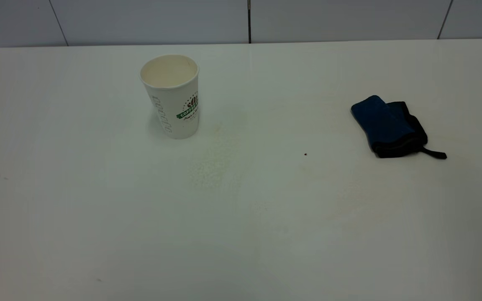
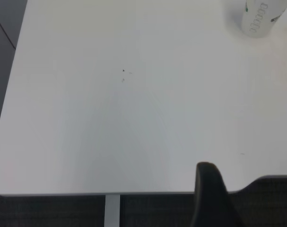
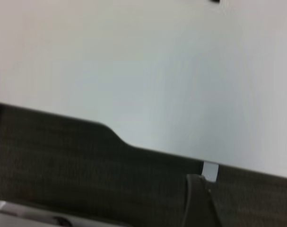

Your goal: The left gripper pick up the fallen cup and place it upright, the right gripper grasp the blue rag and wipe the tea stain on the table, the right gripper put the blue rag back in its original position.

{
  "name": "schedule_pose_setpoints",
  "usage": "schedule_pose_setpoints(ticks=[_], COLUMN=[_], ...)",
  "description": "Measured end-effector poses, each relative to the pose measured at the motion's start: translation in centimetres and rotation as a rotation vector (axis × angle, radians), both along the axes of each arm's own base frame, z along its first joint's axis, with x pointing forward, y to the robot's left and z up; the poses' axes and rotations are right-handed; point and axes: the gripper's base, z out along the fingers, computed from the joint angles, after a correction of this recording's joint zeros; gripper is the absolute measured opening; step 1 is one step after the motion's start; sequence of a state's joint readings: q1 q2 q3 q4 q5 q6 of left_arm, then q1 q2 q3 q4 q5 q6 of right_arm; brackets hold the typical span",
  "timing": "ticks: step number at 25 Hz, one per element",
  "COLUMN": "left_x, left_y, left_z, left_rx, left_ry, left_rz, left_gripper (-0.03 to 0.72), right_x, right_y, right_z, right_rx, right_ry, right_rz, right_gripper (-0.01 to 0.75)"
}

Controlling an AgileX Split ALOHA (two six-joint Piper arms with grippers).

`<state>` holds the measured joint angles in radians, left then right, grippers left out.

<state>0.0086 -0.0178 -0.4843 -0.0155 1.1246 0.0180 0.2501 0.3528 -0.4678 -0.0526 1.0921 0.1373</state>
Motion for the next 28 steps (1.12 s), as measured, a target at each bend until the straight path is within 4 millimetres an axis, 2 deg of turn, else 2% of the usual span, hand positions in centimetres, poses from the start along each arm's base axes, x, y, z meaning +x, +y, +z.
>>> schedule_pose_setpoints(ticks=[12, 20, 28], left_x=[0.0, 0.0, 0.0], left_y=[0.0, 0.0, 0.0], left_z=[0.0, 0.0, 0.0], left_rx=[0.0, 0.0, 0.0], left_ry=[0.0, 0.0, 0.0], left_rz=[0.0, 0.0, 0.0], left_gripper=[0.44, 0.44, 0.44], right_x=[-2.9, -5.1, -5.2], right_y=[-1.0, -1.2, -1.2], right_z=[0.6, 0.6, 0.6], right_rx=[0.034, 0.059, 0.06], right_ry=[-0.191, -0.338, -0.342], right_rz=[-0.153, -0.16, -0.16], right_gripper=[0.522, 0.522, 0.522])
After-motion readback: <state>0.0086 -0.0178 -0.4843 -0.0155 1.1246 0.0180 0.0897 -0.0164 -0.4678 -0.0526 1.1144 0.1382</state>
